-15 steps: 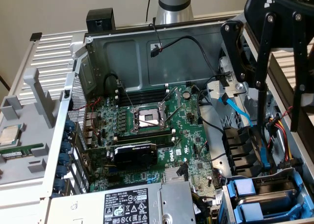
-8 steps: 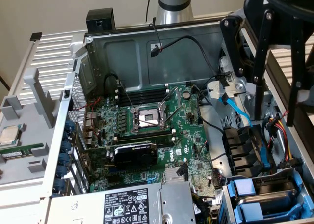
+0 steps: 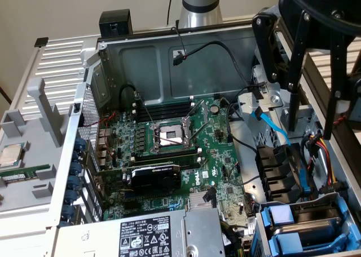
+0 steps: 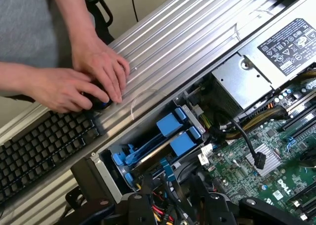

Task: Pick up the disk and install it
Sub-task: 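Insert the first disk wire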

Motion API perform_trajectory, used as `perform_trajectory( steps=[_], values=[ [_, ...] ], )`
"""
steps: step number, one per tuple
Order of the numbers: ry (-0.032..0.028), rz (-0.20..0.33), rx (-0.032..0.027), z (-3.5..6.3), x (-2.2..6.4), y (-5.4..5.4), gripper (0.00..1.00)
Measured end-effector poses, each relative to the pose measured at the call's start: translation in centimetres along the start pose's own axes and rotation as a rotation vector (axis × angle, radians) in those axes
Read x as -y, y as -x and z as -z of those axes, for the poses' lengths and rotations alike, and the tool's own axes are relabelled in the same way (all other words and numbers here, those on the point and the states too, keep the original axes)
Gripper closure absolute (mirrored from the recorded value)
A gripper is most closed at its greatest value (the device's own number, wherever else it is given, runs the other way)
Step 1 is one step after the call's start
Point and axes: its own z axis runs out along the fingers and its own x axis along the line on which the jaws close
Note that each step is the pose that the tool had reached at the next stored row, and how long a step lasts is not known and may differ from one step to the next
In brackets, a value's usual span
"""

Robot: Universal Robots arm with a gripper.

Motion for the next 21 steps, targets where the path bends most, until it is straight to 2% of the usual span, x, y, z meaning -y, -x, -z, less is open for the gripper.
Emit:
perform_trajectory(
  steps=[3, 7, 9, 10, 13, 14, 15, 16, 21],
  values=[
    [0.0000, 0.000, 0.0000, 0.04, -0.02, 0.0, 0.57],
    [-0.0032, -0.001, 0.0026, 0.96, -0.36, -0.3, 0.57],
    [-0.0080, -0.001, 0.0065, 1.23, -0.51, -0.5, 0.57],
    [-0.0131, -0.002, 0.0104, 1.26, -0.55, -0.5, 0.57],
    [-0.0469, -0.006, 0.0357, 1.25, -0.59, -0.6, 0.57],
    [-0.0547, -0.009, 0.0426, 1.25, -0.60, -0.6, 0.57],
    [-0.0594, -0.012, 0.0472, 1.25, -0.62, -0.6, 0.57],
    [-0.0617, -0.015, 0.0497, 1.23, -0.65, -0.6, 0.57],
    [-0.0732, -0.025, 0.0595, 1.14, -0.88, -0.8, 0.57]
  ],
)
